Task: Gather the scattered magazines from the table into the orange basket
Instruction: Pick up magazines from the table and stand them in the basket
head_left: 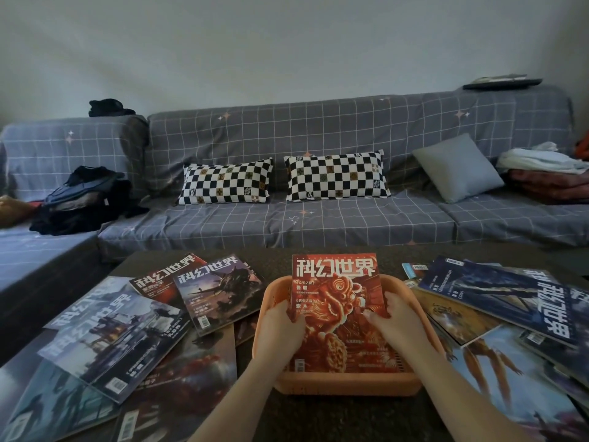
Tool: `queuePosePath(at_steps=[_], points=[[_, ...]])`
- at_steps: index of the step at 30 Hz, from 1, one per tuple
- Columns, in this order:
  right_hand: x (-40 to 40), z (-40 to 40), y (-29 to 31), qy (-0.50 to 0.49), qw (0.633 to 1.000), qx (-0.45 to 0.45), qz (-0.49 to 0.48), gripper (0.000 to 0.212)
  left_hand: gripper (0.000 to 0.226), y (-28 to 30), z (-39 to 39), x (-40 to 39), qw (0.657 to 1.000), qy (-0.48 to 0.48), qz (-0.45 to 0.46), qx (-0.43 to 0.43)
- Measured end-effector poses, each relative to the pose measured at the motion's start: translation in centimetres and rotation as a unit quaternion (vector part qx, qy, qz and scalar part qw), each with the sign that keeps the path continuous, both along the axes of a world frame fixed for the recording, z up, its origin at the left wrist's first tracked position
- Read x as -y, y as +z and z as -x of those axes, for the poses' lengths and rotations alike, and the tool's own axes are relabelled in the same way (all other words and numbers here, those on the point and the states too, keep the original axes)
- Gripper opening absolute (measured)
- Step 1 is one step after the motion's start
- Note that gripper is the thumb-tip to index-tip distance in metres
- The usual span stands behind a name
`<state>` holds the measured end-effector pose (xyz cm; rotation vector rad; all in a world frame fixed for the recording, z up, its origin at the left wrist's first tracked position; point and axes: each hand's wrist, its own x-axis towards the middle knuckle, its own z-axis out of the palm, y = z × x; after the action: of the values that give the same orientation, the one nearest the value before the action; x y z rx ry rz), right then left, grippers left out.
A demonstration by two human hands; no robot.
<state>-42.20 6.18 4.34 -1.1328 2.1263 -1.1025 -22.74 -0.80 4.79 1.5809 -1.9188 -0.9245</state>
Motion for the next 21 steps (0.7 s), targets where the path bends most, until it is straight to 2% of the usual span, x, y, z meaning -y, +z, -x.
queuePosePath(at_steps=[2, 3, 10, 14, 21], points=[[0.4, -1.0, 0.6, -0.006, 0.999, -0.038, 0.036, 0.058, 0.042, 0.7, -0.9, 0.4, 1.000, 0.006, 0.016, -0.018], [0.8, -1.6, 1.0, 0.000, 0.998, -0.043, 0.046, 0.061, 0.044, 1.0, -1.4, 0.7, 0.999, 0.015, 0.027, -0.028], [6.2, -7.2, 3.3, 0.125, 0.986, -0.008, 0.110, 0.050, 0.038, 1.6, -5.7, 4.0, 0.992, 0.072, 0.062, -0.080], [10.5, -10.2, 3.2, 0.204, 0.975, -0.014, 0.087, 0.044, 0.036, 0.5, -8.5, 6.2, 0.989, 0.096, 0.051, -0.102], [18.9, -14.2, 1.8, 0.262, 0.956, -0.133, -0.001, 0.039, 0.030, -1.7, -12.4, 10.9, 0.982, 0.159, 0.051, -0.085]])
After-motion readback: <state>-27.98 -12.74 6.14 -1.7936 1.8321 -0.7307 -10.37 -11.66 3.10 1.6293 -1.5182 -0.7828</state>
